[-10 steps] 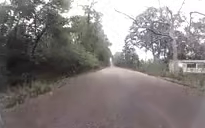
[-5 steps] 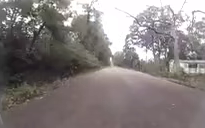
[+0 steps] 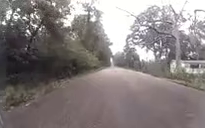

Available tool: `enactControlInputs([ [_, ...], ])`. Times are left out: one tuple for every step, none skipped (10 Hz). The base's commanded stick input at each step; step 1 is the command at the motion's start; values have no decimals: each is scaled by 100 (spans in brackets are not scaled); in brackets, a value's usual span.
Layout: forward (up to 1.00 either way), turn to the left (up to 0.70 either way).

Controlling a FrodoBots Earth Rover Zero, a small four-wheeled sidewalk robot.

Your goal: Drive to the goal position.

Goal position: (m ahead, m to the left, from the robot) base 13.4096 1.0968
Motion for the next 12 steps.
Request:
enactControlInputs([
  [70,0],
  [70,0],
  [70,0],
  [70,0],
  [70,0],
  [70,0],
  [70,0],
  [70,0],
  [70,0],
  [70,0],
  [70,0],
  [70,0],
])
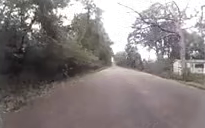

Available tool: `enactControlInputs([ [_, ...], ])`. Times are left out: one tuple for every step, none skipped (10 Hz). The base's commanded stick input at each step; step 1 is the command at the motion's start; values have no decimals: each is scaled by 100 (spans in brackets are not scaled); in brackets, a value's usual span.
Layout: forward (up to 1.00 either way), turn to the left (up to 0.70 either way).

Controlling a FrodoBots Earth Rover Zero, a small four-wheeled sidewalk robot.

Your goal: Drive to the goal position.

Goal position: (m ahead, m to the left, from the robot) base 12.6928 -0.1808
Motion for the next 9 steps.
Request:
enactControlInputs([
  [70,0],
  [70,0],
  [70,0],
  [70,0],
  [70,0],
  [70,0],
  [70,0],
  [70,0],
  [70,0],
])
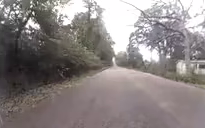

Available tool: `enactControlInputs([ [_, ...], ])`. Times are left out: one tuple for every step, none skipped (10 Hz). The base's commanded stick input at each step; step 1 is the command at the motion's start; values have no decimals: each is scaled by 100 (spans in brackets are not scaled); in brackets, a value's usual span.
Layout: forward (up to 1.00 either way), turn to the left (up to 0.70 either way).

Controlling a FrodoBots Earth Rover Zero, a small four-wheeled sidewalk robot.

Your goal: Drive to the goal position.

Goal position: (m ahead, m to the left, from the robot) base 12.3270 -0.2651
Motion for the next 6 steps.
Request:
enactControlInputs([
  [70,0],
  [70,0],
  [70,0],
  [70,0],
  [70,0],
  [70,0],
])
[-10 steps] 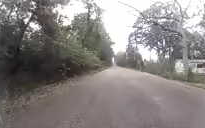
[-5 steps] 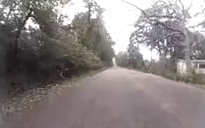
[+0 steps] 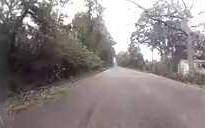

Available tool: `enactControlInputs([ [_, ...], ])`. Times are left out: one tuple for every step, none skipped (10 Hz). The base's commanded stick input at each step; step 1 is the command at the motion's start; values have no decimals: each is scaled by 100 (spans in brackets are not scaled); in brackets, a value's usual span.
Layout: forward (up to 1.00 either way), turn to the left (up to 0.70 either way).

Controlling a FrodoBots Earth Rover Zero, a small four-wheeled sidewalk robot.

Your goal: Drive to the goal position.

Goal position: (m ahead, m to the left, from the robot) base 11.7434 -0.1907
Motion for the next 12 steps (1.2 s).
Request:
enactControlInputs([
  [70,0],
  [70,-16],
  [70,-20],
  [70,-10],
  [70,-5],
  [70,0],
  [70,0],
  [70,0],
  [70,0],
  [70,0],
  [70,0],
  [70,0],
])
